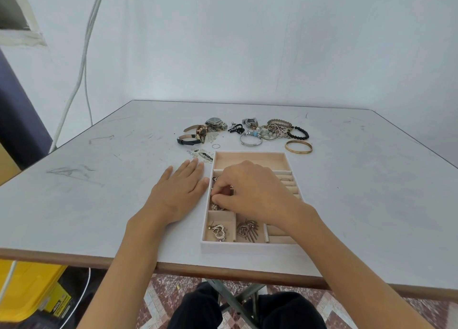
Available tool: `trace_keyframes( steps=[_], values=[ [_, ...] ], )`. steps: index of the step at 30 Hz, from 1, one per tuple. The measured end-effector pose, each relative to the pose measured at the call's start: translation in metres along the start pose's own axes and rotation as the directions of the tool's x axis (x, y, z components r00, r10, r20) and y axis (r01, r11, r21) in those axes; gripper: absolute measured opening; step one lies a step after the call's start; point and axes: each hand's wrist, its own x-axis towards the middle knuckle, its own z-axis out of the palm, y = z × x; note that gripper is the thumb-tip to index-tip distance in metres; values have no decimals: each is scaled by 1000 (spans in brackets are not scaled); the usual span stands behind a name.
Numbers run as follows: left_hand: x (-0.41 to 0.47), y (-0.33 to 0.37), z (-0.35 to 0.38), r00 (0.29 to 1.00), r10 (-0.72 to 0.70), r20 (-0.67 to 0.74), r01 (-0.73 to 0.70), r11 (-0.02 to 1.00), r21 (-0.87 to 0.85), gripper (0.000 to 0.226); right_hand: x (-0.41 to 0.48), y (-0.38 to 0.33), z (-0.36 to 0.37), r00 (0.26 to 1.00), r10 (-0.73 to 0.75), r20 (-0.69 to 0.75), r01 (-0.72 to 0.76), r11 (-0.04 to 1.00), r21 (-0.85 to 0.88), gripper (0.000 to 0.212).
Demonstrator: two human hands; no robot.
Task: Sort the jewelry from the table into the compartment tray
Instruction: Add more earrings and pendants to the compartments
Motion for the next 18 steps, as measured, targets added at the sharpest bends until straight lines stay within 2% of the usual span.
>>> trace_keyframes(
  steps=[9, 18],
  values=[
    [2, -2, 1, 1000, 6, -1, -6, 1000, 10, 55, 7, 8, -5, 999, 9, 38, -17, 977, 211, 14],
    [2, -1, 1, 1000, 10, -25, -9, 1000, 17, 54, 33, 31, -18, 998, 62, -8, -54, 922, 382, 8]
  ],
)
